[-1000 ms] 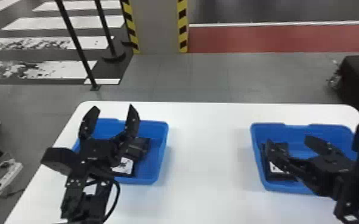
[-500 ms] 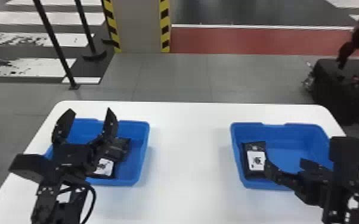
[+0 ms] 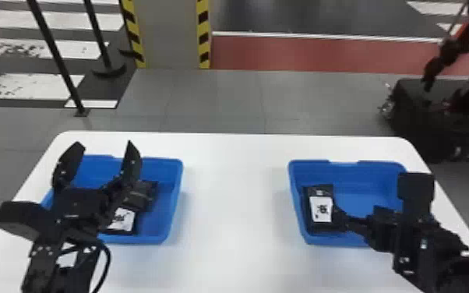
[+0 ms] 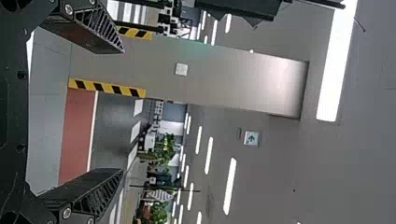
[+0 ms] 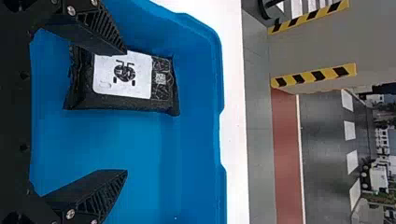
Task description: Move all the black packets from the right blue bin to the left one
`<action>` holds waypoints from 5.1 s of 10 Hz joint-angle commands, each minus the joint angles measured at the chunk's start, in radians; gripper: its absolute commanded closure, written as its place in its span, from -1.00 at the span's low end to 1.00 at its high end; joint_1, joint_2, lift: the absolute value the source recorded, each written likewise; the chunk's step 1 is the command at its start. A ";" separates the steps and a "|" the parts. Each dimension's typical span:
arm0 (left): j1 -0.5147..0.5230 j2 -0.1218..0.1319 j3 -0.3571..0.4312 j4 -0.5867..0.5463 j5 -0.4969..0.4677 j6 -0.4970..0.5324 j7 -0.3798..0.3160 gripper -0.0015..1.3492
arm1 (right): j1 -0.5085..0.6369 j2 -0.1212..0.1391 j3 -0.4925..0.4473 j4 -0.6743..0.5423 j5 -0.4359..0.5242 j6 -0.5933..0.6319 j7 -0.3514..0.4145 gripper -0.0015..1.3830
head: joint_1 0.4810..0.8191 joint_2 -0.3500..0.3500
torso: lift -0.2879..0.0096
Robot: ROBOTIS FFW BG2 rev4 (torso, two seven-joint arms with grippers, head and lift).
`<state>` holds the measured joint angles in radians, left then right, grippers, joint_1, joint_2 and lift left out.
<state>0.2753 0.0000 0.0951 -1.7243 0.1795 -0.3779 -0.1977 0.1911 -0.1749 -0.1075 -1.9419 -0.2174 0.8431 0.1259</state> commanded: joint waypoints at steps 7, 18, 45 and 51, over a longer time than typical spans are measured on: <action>0.007 -0.003 0.009 0.000 0.005 0.010 -0.011 -0.82 | -0.108 0.021 0.097 0.196 0.001 -0.021 0.024 -0.82 | 0.27 0.09 | 0.20; -0.003 -0.003 -0.002 0.003 0.034 -0.022 -0.012 -0.81 | -0.029 0.034 0.094 0.068 -0.028 -0.082 0.012 0.66 | 0.27 0.15 | 0.20; -0.111 -0.003 -0.121 -0.182 0.466 0.643 -0.230 -0.81 | -0.439 -0.003 0.215 0.255 -0.258 -0.068 0.791 0.68 | 0.11 0.25 | 0.20; -0.126 -0.003 -0.132 -0.182 0.477 0.685 -0.238 -0.36 | -0.500 0.023 0.342 0.370 -0.313 -0.075 0.799 0.68 | 0.18 0.32 | 0.20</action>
<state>0.1481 0.0000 -0.0394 -1.9058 0.6583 0.3145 -0.4353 -0.3094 -0.1522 0.2300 -1.5756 -0.5289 0.7686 0.9250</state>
